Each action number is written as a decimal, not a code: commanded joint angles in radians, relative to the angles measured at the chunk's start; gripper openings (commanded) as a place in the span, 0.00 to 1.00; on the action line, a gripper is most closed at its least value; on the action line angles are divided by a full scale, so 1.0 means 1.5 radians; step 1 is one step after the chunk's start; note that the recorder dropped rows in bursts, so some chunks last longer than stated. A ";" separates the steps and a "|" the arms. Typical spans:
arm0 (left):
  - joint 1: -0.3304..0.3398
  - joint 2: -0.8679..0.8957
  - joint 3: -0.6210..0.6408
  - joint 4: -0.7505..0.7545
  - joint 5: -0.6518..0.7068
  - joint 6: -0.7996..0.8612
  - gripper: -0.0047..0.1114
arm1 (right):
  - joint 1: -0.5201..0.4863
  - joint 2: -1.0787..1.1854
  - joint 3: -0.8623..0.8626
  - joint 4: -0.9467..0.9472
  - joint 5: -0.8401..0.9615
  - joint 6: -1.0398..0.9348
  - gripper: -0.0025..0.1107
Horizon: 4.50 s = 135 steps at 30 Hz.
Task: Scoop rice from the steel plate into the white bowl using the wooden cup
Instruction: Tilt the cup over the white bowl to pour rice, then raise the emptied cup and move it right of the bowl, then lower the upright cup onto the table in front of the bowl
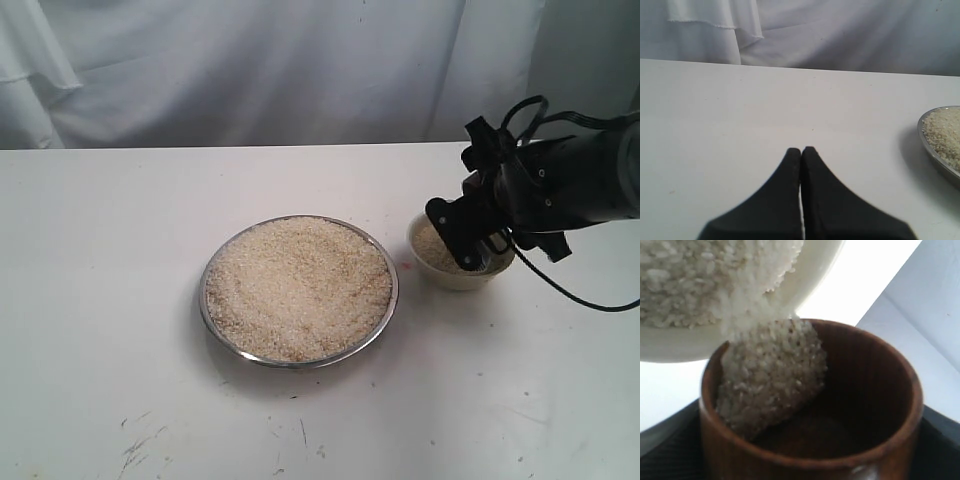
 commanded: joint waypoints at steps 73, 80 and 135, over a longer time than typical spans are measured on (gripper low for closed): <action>-0.002 -0.003 0.003 0.001 -0.010 0.000 0.04 | 0.127 -0.002 0.003 -0.041 0.249 -0.024 0.02; -0.002 -0.003 0.003 0.001 -0.010 0.000 0.04 | 0.093 -0.058 0.001 0.040 0.191 0.067 0.02; -0.002 -0.003 0.003 0.001 -0.010 0.000 0.04 | -0.041 -0.391 0.581 0.883 -0.784 0.181 0.02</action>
